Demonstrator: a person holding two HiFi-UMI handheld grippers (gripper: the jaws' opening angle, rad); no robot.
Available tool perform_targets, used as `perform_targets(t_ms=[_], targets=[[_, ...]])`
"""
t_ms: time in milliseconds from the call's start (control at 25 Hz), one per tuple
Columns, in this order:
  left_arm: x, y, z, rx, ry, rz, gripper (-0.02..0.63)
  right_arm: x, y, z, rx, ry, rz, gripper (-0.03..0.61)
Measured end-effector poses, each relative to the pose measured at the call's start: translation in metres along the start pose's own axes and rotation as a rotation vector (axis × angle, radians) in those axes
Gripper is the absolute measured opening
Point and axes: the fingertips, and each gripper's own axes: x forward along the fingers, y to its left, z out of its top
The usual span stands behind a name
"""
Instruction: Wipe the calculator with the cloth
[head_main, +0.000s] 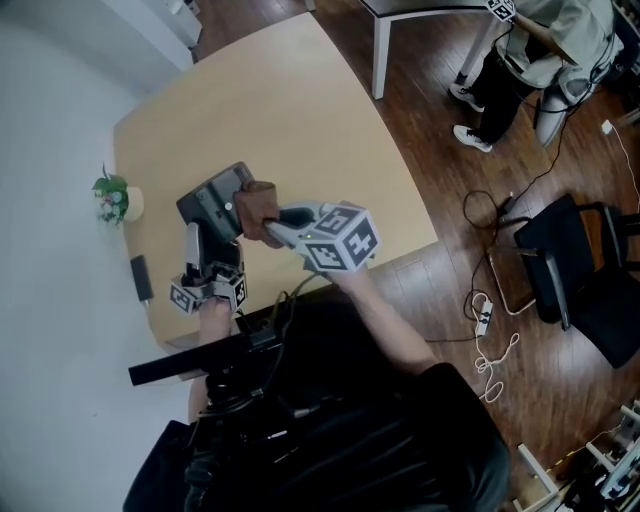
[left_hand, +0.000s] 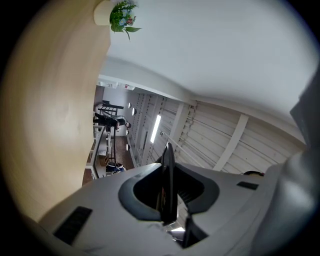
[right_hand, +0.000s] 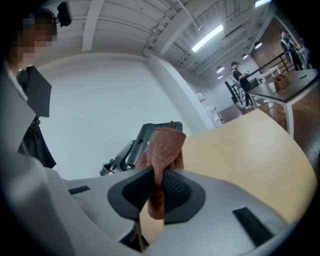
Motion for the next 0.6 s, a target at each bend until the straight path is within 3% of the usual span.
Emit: perform_targets(t_ms=[160,280,480,600], targets=[[-0.003,-0.001,0.005,-0.008,-0.009,-0.013,0.066,-0.018,-0.039,-0.007,0.060,-0.010,-0.112,0.044],[-0.004,-0.001,0.005,0.001,-0.001,-0.016,0.061,-0.037,-0.046,0.005,0.080,-0.069,-0.143,0.044],[0.000,0.003,0.000,0.019,0.017,0.006,0.061,-0.039,-0.002,0.045,-0.030,-0.139,-0.064,0.044],[0.005,0.003,-0.008,0.054,0.061,0.019,0.061,-0.028,0.025,0.068,-0.186,-0.150,-0.063,0.044]])
